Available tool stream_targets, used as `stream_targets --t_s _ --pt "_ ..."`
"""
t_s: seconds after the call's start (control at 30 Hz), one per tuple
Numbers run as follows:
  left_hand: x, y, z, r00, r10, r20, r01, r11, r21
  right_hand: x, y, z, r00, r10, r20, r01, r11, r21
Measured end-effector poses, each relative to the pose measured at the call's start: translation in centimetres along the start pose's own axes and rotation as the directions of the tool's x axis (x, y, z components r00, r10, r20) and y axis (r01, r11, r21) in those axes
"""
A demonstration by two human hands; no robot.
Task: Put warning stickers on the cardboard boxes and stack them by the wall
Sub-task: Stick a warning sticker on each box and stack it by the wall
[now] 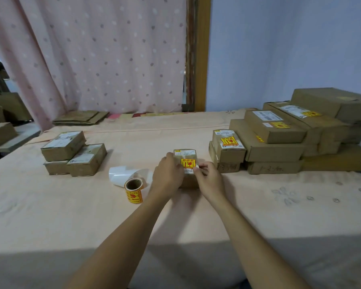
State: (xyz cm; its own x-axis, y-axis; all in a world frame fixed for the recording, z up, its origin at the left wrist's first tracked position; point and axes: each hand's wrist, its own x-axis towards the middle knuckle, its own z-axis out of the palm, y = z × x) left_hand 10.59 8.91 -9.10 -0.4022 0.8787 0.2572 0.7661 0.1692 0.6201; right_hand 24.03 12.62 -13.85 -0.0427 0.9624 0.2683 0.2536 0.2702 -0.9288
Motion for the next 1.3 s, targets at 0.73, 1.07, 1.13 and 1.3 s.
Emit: stream_targets --t_s 0.73,1.07,1.13,1.3 --pt "1.0 10.4 3.4 0.992 0.121 0.041 -0.048 0.648 -0.76 4.5 -5.8 -12.2 0.973 -0.144 -0.182 0.093 0.961 -0.262" --pt "1.7 11.4 7.3 0.988 0.137 0.067 -0.049 0.701 -0.712 4.9 -3.9 -12.9 0.988 -0.091 -0.124 0.017 0.867 -0.498" --pt "2.0 11.2 7.7 0.99 0.134 0.049 -0.066 0.734 -0.676 5.1 -3.7 -12.9 0.984 -0.119 -0.13 0.024 0.82 -0.571" --pt "2.3 11.3 8.2 0.994 0.111 0.008 -0.081 0.77 -0.633 5.4 -3.4 -13.1 0.985 -0.097 -0.142 0.01 0.857 -0.516"
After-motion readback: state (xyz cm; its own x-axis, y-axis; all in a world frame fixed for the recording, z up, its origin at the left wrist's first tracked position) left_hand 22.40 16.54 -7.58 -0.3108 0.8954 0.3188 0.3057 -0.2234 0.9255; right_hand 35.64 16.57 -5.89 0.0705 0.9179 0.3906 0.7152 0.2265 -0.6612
